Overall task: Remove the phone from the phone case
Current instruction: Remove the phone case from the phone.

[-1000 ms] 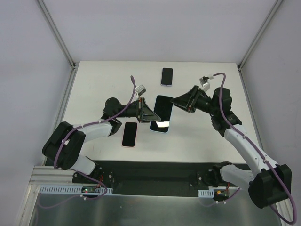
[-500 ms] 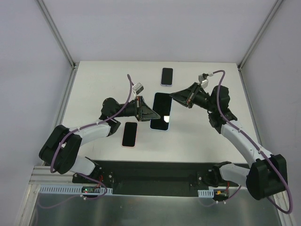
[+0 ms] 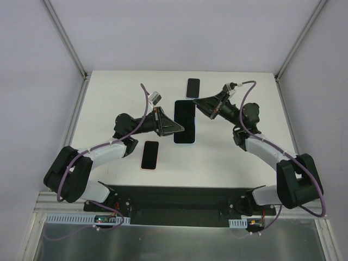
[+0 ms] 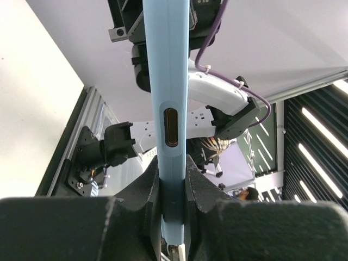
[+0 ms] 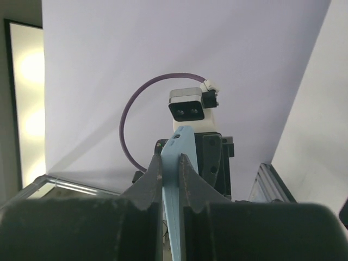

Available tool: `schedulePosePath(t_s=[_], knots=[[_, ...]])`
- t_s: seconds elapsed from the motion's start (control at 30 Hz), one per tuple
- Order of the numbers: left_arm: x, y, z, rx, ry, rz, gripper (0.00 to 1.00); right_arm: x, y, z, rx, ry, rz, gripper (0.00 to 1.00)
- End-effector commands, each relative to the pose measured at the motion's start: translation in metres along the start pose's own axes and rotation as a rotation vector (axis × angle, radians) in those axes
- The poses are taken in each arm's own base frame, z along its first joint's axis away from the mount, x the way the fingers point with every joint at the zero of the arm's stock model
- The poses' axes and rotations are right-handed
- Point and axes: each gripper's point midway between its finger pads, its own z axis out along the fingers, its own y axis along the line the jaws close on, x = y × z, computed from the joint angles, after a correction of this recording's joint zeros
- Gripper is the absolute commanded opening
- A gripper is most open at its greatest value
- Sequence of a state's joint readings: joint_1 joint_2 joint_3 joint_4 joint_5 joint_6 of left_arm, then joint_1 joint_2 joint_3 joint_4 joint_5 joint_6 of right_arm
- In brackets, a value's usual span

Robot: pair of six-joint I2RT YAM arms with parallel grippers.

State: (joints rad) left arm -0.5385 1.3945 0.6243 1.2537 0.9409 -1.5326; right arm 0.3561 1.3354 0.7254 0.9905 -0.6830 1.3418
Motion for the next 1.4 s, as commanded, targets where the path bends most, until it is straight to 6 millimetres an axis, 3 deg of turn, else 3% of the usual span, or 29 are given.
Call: schedulePosePath(t_s=[0.0,0.3,0.43,0.9,1.07,1.37], knots=[[0.021,-0.045,-0.002,0.143,0.097,0.207,0.00,0.003,0.093,0.005,-0.333,-0.002,-0.012,0.01],[0.027,-0.058,-0.006,0.167,0.105,0.282,0.00,0.010,0.137,0.010,-0.481,0.034,-0.011,0.01],[0.027,-0.060,-0.006,0.174,0.101,0.291,0.00,0.014,0.143,0.013,-0.505,0.045,-0.008,0.01],[0.033,-0.076,-0.011,0.222,0.101,0.346,0.00,0.038,0.148,0.028,-0.556,0.112,0.005,0.01],[0.035,-0.076,-0.012,0.213,0.099,0.355,0.00,0.036,0.149,0.030,-0.561,0.105,0.017,0.02],[0.035,-0.071,-0.013,0.195,0.084,0.345,0.00,0.034,0.124,0.032,-0.438,0.043,0.005,0.01]])
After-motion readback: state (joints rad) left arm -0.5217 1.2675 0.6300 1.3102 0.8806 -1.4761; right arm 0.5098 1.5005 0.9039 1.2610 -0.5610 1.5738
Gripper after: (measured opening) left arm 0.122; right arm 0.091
